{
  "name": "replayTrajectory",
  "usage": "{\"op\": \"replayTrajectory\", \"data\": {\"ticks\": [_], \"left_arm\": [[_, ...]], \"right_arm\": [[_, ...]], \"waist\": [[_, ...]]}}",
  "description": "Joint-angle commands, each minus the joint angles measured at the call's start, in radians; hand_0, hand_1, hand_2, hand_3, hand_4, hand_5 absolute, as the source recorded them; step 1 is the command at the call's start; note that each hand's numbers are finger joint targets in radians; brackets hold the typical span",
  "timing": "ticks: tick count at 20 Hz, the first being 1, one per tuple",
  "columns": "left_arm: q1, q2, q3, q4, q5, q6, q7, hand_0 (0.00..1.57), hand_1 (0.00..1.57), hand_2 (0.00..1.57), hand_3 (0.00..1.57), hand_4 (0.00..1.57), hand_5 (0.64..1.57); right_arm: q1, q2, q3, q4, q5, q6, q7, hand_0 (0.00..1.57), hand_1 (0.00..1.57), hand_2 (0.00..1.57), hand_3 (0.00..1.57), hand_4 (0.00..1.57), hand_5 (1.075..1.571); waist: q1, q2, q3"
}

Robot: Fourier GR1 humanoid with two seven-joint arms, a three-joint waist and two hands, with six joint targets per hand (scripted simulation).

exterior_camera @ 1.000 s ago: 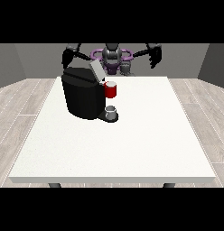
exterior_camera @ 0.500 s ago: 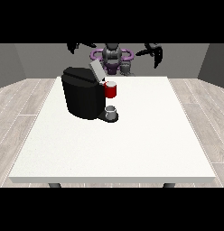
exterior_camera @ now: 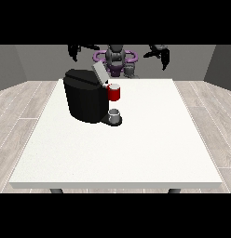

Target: Insert the coffee pod into the coffee machine and close the lid

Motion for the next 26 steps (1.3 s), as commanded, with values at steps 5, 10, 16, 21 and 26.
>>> {"op": "replayTrajectory", "data": {"ticks": [5, 10, 16, 21, 26], "left_arm": [[0.07, 0.014, -0.034, -0.188, 0.055, 0.01, 0.04, 0.0, 0.0, 0.0, 0.0, 0.34, 1.571], [0.103, 0.004, -0.07, -0.277, 0.081, 0.055, 0.097, 0.0, 0.0, 0.0, 0.0, 0.35, 1.571], [0.145, 0.058, -0.072, -0.399, 0.14, 0.004, 0.132, 0.0, 0.0, 0.0, 0.0, 0.36, 1.571], [0.171, 0.004, -0.134, -0.49, 0.11, 0.081, 0.165, 0.0, 0.0, 0.0, 0.0, 0.38, 1.571], [0.278, 0.065, -0.089, -0.476, 0.13, 0.06, 0.108, 0.0, 0.0, 0.0, 0.0, 0.33, 1.571]], "right_arm": [[-0.081, -0.002, -0.056, 0.088, -0.089, 0.029, 0.021, 0.0, 0.0, 0.0, 0.0, 0.18, 1.571], [-0.149, 0.037, 0.019, 0.1, -0.048, 0.001, 0.061, 0.0, 0.0, 0.0, 0.0, 0.0, 1.571], [-0.204, 0.069, 0.036, 0.158, -0.039, -0.015, 0.015, 0.0, 0.0, 0.0, 0.0, 0.0, 1.571], [-0.265, 0.046, 0.037, 0.212, -0.029, 0.003, -0.028, 0.0, 0.0, 0.0, 0.0, 0.0, 1.571], [-0.259, 0.046, 0.065, 0.171, -0.029, 0.026, 0.033, 0.0, 0.0, 0.0, 0.0, 0.08, 1.571]], "waist": [[-0.007, 0.099, -0.0003], [-0.044, 0.127, -0.0006], [-0.014, 0.163, -0.0006], [-0.024, 0.221, -0.0005], [-0.063, 0.186, -0.0007]]}}
